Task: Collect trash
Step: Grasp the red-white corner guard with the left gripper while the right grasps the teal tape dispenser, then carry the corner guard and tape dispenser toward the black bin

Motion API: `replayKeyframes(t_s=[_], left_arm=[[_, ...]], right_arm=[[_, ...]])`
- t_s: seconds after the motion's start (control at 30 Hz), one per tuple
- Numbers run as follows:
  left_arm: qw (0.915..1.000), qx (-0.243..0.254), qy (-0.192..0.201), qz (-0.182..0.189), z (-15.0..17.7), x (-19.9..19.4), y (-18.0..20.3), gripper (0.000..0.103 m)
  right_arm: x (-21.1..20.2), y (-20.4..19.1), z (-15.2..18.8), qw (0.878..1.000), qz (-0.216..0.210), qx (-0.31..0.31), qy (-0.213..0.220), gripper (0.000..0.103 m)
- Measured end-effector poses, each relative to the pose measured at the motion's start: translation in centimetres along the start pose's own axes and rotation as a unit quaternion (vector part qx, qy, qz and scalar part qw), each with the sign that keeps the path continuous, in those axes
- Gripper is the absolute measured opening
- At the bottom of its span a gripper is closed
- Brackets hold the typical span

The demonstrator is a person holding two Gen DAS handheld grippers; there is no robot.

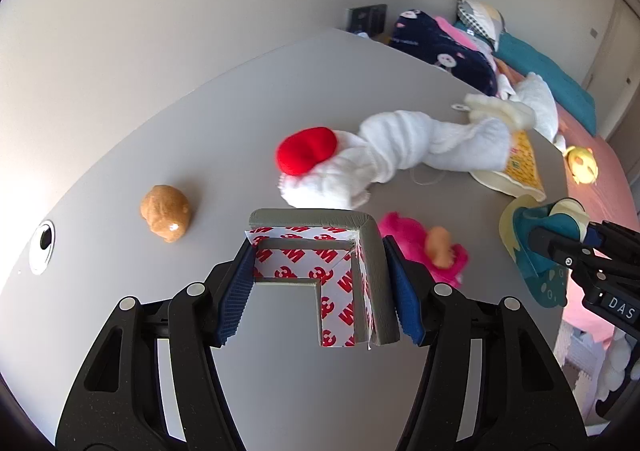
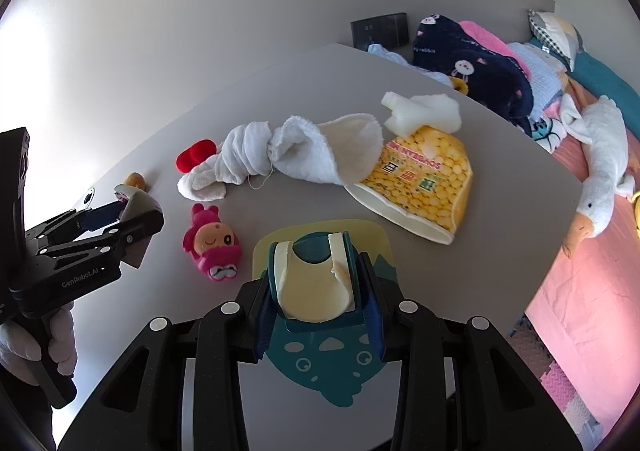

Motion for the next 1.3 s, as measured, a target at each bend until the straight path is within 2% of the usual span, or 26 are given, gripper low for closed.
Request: replayKeyframes(t_s=[0.37,0.67,0.97,1.3], left_arm=[[0.9979,0.055,0.006,0.033,0.5,-1.7,5.5,0.06],[0.9927,0.101,0.009,0.064,0.5,-2.2,10.1,0.06],[0.9826,0.154,0.015,0.102,0.2,-2.7,15.3,0.06],[0.9662,0.213,0.018,0.144,0.5,-3.1,21.2,0.06]], right_arm=[[-3.2,2.5,2.3,0.999,0.013,0.029,0.014,0.039],[-6.1,5.4,4.0,0.997,0.037,0.06,0.029,0.039],[-9.3,8.8,5.8,0.992,0.068,0.094,0.048,0.039],[-12.3,12.7,8.3,0.982,0.104,0.142,0.065,0.039]])
Point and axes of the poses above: each gripper's, at about its wrist camera, not at the fingertips, and x roughly the way its jaws point, y to its right, z to its underside, the point moved 7 cm from there along x, roughly the way its jaws point, and after that the axes turned 7 degrees about x, right-handed, at the moved point
